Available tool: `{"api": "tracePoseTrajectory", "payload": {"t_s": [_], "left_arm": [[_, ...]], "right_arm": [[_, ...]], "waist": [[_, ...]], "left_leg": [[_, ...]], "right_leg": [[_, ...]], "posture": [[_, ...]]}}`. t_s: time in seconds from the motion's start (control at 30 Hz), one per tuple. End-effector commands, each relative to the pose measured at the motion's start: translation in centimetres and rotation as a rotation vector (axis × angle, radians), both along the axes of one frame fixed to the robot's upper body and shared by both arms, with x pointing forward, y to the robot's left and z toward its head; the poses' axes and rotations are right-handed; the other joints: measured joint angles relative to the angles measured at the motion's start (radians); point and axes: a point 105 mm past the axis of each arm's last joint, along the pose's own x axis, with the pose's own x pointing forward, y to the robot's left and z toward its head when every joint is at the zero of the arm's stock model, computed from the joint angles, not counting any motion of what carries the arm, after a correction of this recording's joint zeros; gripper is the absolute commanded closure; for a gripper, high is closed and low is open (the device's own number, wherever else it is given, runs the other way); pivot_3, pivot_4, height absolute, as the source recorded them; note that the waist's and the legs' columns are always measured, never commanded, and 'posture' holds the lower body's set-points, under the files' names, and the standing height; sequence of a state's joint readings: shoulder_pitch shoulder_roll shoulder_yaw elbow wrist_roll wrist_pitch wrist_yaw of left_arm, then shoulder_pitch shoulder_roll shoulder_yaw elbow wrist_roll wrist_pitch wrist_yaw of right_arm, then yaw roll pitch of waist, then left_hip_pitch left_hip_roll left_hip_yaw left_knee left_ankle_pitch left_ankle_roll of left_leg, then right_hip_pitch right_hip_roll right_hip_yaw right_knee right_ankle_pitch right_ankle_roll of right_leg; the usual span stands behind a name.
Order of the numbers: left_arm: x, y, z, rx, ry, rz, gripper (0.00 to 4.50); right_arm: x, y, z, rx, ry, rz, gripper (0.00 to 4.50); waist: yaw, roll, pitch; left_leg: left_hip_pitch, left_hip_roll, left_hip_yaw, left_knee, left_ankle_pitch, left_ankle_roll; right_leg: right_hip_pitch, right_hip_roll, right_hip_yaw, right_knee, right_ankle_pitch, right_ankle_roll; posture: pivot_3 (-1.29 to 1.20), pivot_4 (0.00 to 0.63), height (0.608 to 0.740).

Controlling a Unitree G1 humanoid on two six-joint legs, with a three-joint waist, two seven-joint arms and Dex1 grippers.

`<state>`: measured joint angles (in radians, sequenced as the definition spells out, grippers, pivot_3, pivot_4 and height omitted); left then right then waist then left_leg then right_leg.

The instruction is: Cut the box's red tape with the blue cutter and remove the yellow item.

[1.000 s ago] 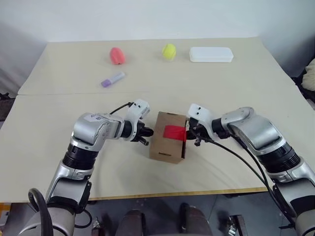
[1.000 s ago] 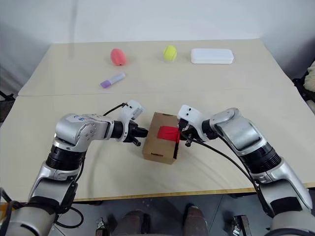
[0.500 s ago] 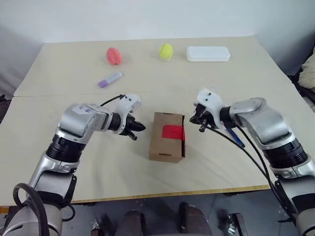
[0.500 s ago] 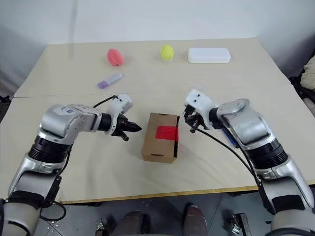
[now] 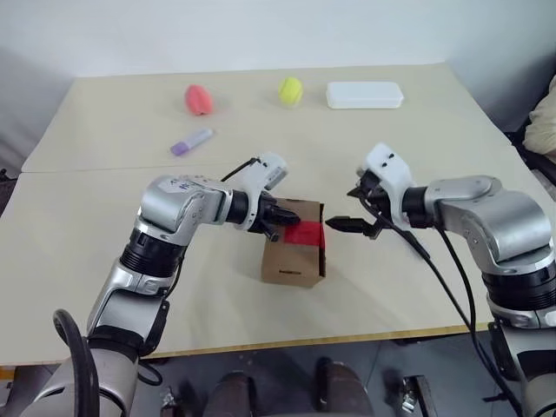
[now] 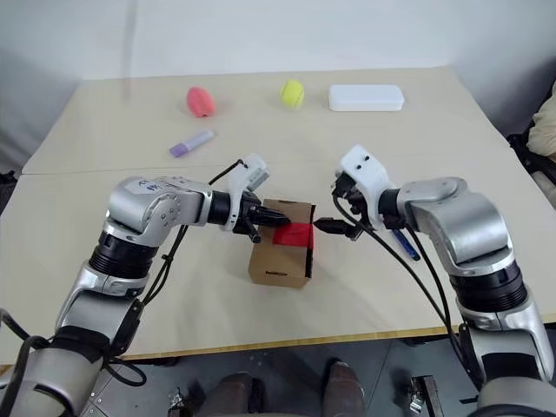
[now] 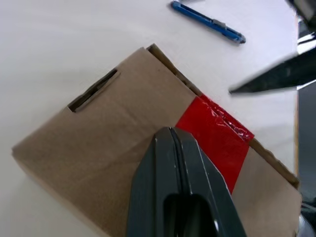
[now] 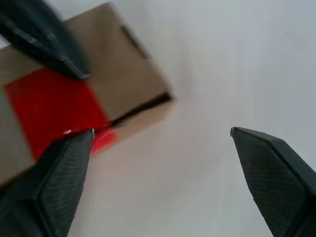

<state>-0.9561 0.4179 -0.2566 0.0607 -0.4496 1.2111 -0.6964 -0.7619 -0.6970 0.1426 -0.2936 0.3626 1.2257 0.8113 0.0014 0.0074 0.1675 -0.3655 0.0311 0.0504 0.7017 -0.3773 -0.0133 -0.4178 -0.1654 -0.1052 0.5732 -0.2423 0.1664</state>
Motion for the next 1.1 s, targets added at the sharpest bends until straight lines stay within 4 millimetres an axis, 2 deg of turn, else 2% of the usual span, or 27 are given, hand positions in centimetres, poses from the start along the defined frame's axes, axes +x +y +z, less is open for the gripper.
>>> {"api": "tracePoseTrajectory", "payload": {"t_s": [0.03, 0.13, 0.27, 0.4, 0.57, 0.7, 0.8, 0.9, 1.0, 1.1], "left_arm": [[0.1, 0.1, -1.1, 0.053, 0.01, -0.006, 4.5], [0.1, 0.1, -1.4, 0.067, 0.01, -0.013, 4.5], [0.2, 0.4, -1.4, 0.071, 0.01, -0.01, 4.5], [0.2, 0.5, -1.5, 0.07, 0.014, -0.004, 4.5], [0.2, 0.6, -1.5, 0.069, 0.015, 0.004, 4.5], [0.4, 0.7, -1.5, 0.066, 0.01, 0.015, 4.5], [0.4, 0.8, -1.4, 0.064, 0.009, 0.019, 4.5], [0.2, 0.8, -1.5, 0.065, 0.009, 0.023, 4.5], [0.2, 1.0, -1.6, 0.074, 0.008, 0.024, 4.5], [0.1, 0.8, -1.5, 0.073, 0.007, 0.018, 4.5]], "right_arm": [[-0.2, 0.2, 0.5, 0.015, -0.032, 0.014, 0.03], [-0.1, 0.2, -0.7, 0.021, 0.004, 0.014, 0.03], [-0.1, -1.3, -2.8, -0.077, 0.03, -0.011, 0.03], [-0.2, -2.1, -3.6, -0.125, 0.046, -0.002, 0.03], [-0.3, -5.0, -6.4, -0.319, 0.062, 0.005, 0.03], [-0.5, -6.3, -7.0, -0.417, 0.049, 0.042, 0.03], [-0.5, -5.8, -6.1, -0.314, 0.067, 0.02, 0.03], [-0.4, -5.6, -4.1, -0.084, 0.13, -0.066, 0.03], [-0.3, -6.3, -3.5, 0.014, 0.175, -0.134, 0.03], [-0.9, -4.9, -3.1, 0.218, 0.297, -0.114, 0.03]], "waist": [[0.001, 0.0, 0.0], [0.001, 0.0, 0.0], [0.0, 0.0, 0.0], [0.001, 0.0, 0.0], [0.001, 0.0, 0.0], [0.003, 0.0, 0.0], [0.006, -0.001, 0.0], [0.009, -0.001, 0.0], [0.012, -0.001, 0.0], [0.014, -0.001, 0.0]], "left_leg": [[0.0, 0.0, 0.0, 0.0, 0.0, 0.0], [0.0, 0.0, 0.0, 0.0, 0.0, 0.0], [0.002, 0.0, 0.0, 0.001, 0.0, 0.0], [0.008, 0.0, 0.0, -0.001, 0.0, 0.0], [0.008, 0.0, 0.001, -0.001, 0.0, 0.0], [0.01, 0.0, 0.001, -0.001, 0.0, 0.0], [0.01, 0.0, 0.001, 0.0, 0.0, 0.0], [0.009, 0.0, 0.002, 0.0, 0.0, 0.0], [0.009, 0.0, 0.002, 0.0, 0.0, 0.0], [0.009, 0.0, 0.002, 0.0, 0.0, 0.0]], "right_leg": [[0.0, 0.0, 0.0, 0.0, 0.0, 0.0], [0.0, 0.0, 0.0, 0.001, 0.0, 0.0], [0.001, 0.0, 0.0, 0.001, 0.0, 0.0], [0.006, 0.0, 0.001, 0.0, 0.0, 0.0], [0.006, 0.0, 0.001, 0.0, 0.0, 0.0], [0.008, 0.0, 0.002, 0.001, 0.0, 0.0], [0.008, 0.0, 0.002, 0.0, 0.0, 0.0], [0.008, 0.0, 0.002, 0.001, 0.0, 0.0], [0.008, 0.0, 0.002, 0.001, 0.0, 0.0], [0.008, 0.0, 0.002, 0.001, 0.0, 0.0]], "posture": [[0.0, 0.15, 0.74], [0.0, 0.15, 0.74], [0.0, 0.15, 0.74], [0.0, 0.15, 0.74], [0.0, 0.15, 0.74], [0.0, 0.15, 0.74], [0.0, 0.15, 0.74], [0.0, 0.15, 0.74], [0.0, 0.15, 0.74], [0.0, 0.15, 0.74]]}}
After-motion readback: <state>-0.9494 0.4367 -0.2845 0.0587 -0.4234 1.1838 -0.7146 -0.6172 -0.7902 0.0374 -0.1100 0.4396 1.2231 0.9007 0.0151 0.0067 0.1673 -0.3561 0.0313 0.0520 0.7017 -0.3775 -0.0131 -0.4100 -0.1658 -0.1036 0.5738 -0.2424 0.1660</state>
